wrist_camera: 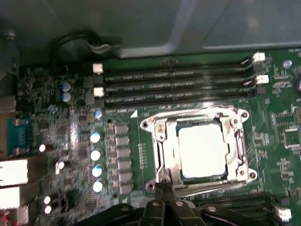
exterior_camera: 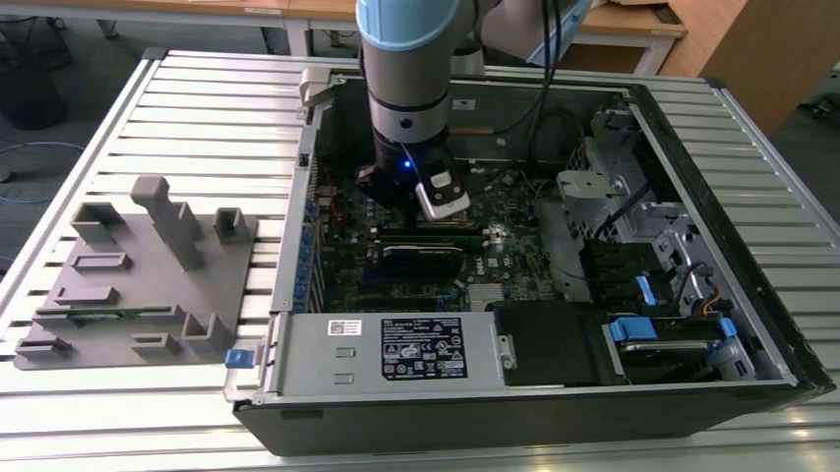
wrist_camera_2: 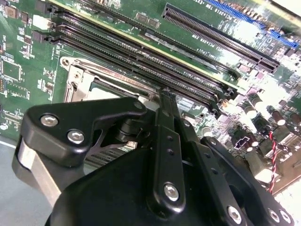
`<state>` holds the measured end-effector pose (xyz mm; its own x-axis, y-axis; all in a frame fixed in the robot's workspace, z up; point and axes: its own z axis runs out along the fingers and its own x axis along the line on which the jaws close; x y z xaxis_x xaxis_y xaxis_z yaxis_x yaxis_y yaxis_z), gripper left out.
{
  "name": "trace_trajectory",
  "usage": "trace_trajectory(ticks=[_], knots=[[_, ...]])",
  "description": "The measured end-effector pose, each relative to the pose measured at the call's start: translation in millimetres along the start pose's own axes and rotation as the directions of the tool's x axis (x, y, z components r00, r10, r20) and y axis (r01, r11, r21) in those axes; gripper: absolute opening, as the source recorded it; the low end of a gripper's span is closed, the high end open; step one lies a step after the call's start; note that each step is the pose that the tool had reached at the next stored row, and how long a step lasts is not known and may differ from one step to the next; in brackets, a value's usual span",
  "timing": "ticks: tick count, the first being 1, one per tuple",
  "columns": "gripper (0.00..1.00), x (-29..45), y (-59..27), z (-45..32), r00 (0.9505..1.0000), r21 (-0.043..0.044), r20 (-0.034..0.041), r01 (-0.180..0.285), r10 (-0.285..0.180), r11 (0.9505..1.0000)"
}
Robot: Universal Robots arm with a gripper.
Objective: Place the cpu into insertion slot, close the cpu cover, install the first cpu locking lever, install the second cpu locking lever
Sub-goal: 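Install the second cpu locking lever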
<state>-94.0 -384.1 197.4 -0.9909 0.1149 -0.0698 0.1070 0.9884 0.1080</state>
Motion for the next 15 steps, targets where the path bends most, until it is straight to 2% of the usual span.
trace_trajectory(ticks=[11,15], knots=[[0.11,3.2,-0.6,0.1,1.0000,-0.0013,-0.0010,0.000,0.000,1.0000],[0.11,4.3,-0.7,0.4,1.0000,-0.0096,-0.0016,-0.001,0.001,1.0000]])
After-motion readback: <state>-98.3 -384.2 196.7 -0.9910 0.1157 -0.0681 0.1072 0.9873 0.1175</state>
